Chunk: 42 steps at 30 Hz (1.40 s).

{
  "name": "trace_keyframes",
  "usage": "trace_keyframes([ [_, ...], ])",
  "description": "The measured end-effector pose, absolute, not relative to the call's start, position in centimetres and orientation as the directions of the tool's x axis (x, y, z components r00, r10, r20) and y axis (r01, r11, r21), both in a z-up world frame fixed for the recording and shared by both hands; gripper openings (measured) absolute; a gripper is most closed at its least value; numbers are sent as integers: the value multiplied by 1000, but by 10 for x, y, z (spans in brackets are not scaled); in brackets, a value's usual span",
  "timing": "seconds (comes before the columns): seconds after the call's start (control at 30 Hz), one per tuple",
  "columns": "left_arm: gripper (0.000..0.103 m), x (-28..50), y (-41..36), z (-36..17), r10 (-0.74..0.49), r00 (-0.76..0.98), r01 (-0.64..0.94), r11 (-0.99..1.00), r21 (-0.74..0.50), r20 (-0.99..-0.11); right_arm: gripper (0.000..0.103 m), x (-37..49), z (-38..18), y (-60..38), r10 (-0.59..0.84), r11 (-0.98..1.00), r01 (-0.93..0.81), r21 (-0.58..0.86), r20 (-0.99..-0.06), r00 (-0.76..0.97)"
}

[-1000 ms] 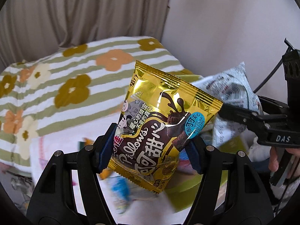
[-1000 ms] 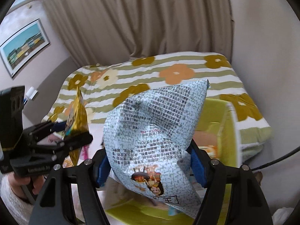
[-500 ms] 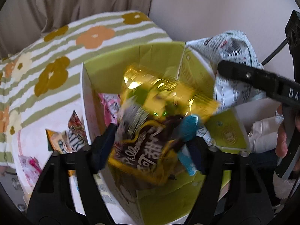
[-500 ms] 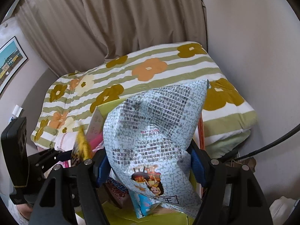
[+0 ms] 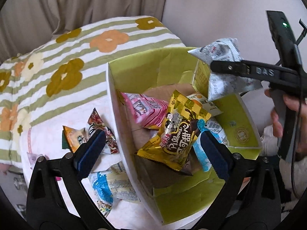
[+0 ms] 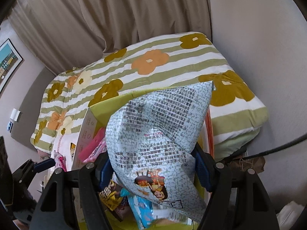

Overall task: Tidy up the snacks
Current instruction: 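Carry both bags over the box and open both tools to drop them, then move both tools back toward the remaining snacks on the table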

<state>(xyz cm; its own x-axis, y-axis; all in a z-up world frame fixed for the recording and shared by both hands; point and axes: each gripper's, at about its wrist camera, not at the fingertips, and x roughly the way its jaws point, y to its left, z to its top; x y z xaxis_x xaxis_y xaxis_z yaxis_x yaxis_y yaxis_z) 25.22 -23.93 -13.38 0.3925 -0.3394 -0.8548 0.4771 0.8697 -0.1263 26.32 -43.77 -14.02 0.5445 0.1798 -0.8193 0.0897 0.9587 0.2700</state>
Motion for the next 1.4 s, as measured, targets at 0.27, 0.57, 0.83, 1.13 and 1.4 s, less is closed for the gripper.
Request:
trace_keyframes([
  [0.27,98,255,-229,-136,-322,402,447,886,-123,-857,103,280,-151,-433,177,960,79,267,-805,567],
  [0.57,98,243,-228,-134,-306,419,426,898,-112,-855,103,260,-149,-430,176,969,47,243,-810,559],
  [0.83,98,220,-225,-112,-300,473,408,908,-96,-828,103,236,-119,-418,184,975,-10,221,-786,590],
  [1.13,98,196,-188,-87,-252,519,341,937,-73,-817,103,210,-86,-387,245,969,-125,214,-752,612],
  [1.4,98,174,-106,-80,-171,554,241,970,-40,-815,103,186,-67,-323,328,945,-202,259,-716,616],
])
